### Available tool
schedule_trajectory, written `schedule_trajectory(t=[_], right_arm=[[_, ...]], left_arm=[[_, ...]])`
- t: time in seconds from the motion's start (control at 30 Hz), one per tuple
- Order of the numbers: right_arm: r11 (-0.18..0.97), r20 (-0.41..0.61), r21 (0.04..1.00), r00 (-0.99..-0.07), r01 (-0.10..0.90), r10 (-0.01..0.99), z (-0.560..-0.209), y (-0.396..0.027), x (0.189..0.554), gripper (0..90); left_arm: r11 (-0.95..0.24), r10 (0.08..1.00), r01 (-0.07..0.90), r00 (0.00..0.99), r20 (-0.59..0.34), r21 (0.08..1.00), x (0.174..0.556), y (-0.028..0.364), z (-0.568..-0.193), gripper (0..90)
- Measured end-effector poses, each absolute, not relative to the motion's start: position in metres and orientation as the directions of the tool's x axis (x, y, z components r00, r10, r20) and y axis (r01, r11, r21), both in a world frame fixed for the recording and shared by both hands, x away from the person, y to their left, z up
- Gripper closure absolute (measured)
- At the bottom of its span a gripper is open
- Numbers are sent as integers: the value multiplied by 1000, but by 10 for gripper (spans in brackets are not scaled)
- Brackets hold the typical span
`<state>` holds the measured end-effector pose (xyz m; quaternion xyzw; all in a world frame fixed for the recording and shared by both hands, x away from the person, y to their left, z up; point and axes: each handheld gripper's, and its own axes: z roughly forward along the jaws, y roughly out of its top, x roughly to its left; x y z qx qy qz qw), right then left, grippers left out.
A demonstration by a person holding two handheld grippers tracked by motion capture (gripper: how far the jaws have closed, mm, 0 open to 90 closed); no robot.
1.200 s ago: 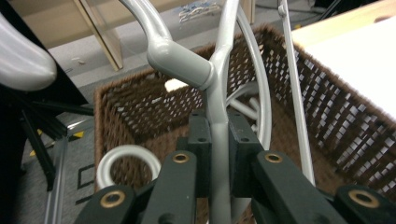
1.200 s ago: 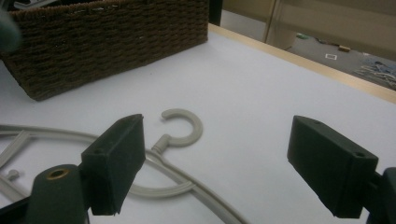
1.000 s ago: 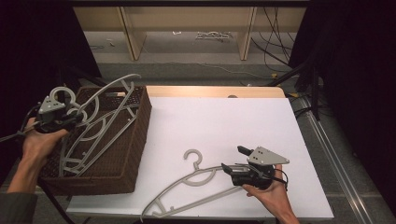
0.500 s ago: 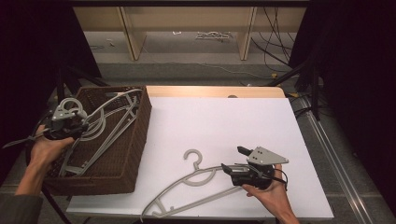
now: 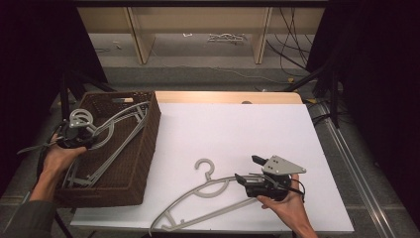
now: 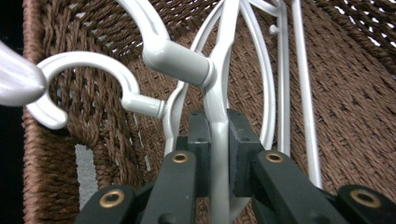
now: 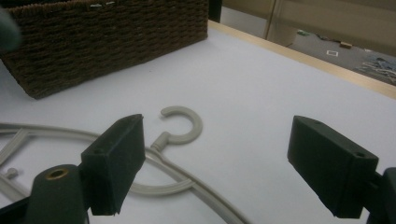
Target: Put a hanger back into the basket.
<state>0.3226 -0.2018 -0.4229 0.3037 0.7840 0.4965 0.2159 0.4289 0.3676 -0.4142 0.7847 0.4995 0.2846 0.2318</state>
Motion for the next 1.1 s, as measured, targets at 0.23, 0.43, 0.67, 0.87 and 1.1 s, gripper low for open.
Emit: schedule_trajectory(t=[0.23,0.43,0.67,0.87,1.1], right_arm=[[320,-34,909,-717,268,696,-423,-203,323,200],[315,-32,911,-715,267,699,-423,-203,323,199],[317,-33,910,-714,267,699,-423,-203,324,199],[315,-33,911,-715,266,698,-423,-203,323,198],[316,-32,911,-718,266,696,-423,-202,323,197]], left_arm=[[-388,922,680,290,258,622,431,368,-421,751],[-323,946,650,230,227,688,422,369,-406,597],[-203,977,582,177,121,788,409,354,-380,434],[-136,978,523,205,31,842,395,338,-368,378],[-80,966,459,256,-45,885,377,317,-357,341]])
